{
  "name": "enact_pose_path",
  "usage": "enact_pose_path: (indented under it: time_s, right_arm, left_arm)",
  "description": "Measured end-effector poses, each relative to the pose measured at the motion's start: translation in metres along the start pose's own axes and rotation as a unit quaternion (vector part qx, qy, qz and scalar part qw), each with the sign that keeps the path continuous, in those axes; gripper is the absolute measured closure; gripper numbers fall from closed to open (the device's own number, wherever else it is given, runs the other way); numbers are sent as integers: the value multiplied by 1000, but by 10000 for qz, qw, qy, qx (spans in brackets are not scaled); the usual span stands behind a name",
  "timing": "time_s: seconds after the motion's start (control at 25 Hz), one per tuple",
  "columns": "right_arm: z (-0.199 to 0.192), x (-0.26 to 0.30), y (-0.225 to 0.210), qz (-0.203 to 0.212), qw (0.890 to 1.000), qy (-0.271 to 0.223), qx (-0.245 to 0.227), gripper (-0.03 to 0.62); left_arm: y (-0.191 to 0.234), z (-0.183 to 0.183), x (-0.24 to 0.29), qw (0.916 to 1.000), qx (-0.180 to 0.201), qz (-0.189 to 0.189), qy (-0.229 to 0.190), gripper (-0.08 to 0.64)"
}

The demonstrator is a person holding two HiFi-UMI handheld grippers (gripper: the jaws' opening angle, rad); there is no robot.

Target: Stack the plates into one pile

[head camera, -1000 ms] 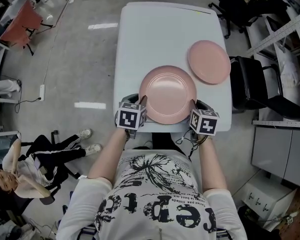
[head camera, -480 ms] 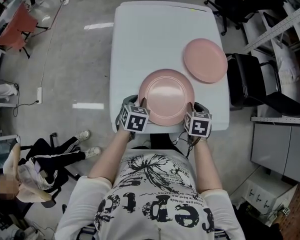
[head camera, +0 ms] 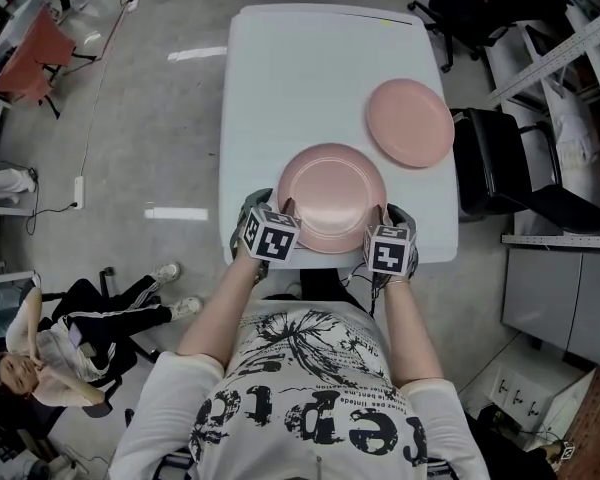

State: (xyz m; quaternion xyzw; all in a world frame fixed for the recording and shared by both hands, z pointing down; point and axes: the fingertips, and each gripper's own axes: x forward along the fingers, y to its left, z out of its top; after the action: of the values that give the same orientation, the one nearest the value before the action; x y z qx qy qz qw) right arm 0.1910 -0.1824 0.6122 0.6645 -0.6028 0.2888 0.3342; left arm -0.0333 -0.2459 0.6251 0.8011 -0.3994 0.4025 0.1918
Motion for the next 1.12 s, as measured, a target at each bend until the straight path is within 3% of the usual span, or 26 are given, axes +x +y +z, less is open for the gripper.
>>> enact_pose_path:
  time_s: [0.08, 0.24, 0.36, 0.48, 0.72, 1.12]
  right_arm:
    - [8, -7, -3, -68, 9997, -247, 39, 460]
    - [16, -29, -9, -146, 9980, -552, 289, 459]
    - [17, -50, -16, -162, 9960, -750, 454, 584]
    - [20, -65, -23, -31, 9942, -975, 459, 584]
    - [37, -67, -52, 227, 9896, -1395, 261, 586]
    - [103, -28, -161, 611, 9866, -1495, 234, 586]
  left_arm:
    - [4, 2, -5, 10000, -61, 15, -74, 357]
    - [11, 13, -26, 9984, -294, 127, -458, 370]
    - [5, 20, -44, 9959, -479, 95, -759, 466]
    - [-11, 29, -57, 9936, -604, -79, -957, 558]
    - [-43, 63, -68, 9910, -490, -330, -1202, 558]
    - [-88, 174, -15, 9850, -955, -342, -1395, 558]
